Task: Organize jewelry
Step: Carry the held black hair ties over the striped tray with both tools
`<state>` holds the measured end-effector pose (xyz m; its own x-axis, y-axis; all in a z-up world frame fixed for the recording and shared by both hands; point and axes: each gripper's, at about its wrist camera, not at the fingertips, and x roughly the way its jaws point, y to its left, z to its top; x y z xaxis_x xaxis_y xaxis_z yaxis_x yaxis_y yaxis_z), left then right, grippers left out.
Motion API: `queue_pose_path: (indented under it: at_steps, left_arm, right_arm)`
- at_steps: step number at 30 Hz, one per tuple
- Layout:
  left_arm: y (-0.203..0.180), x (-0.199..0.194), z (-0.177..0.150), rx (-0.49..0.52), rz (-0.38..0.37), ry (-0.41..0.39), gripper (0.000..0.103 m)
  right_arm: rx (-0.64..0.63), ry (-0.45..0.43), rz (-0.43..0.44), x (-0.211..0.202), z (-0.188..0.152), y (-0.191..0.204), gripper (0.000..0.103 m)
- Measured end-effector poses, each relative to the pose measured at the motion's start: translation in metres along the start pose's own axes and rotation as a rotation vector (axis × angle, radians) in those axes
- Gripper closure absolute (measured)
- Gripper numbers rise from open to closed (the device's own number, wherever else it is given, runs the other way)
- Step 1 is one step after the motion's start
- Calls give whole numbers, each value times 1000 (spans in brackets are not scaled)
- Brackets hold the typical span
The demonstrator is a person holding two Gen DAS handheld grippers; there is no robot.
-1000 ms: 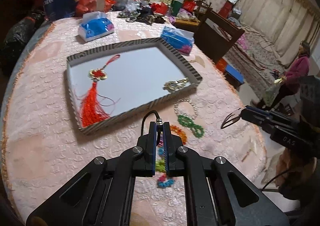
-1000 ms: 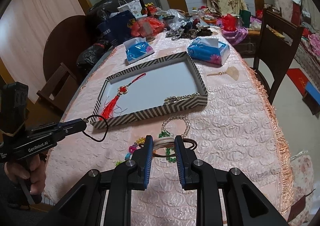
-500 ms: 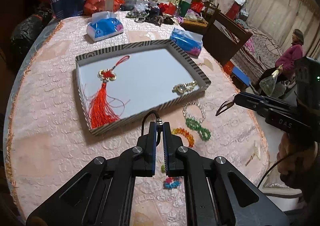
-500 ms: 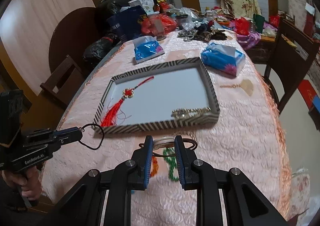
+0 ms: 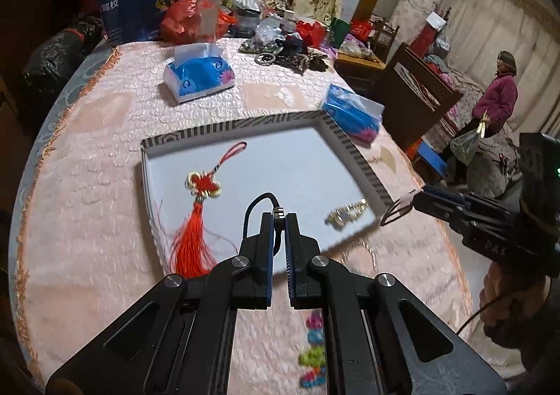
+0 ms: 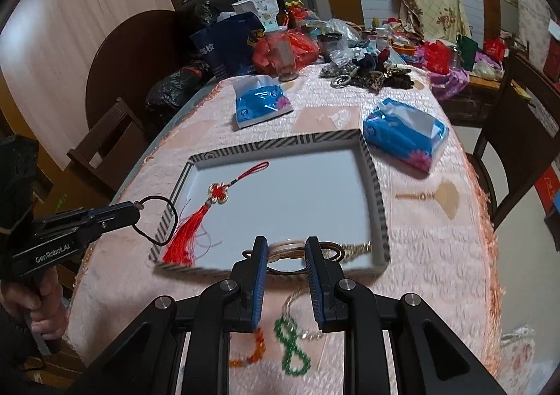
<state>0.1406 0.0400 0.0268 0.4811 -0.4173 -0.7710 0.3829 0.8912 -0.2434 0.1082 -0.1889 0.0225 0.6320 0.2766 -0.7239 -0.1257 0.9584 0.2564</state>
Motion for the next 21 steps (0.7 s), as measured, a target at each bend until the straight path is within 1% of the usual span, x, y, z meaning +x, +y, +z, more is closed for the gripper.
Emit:
queue_pose_path:
  at_steps: [3,8,17,19,21]
  left_arm:
    - [5,16,12,-29,-8,13,98]
    - [11,42,20,-53,-22,48,98]
    - [25,81,13,-89,-14,111,98]
    - [27,90,9,-87,-9,124,99]
    - [28,100,4,-83,2,145,99]
  right_arm:
    - [8,1,3,11,12,-4,82]
    - [29,9,8,33,24,-11,82]
    - [89,47,66,73,21,-23,82]
    - [101,68,84,84,16,-24,82]
    - [97,92,79,95,13,-25,82]
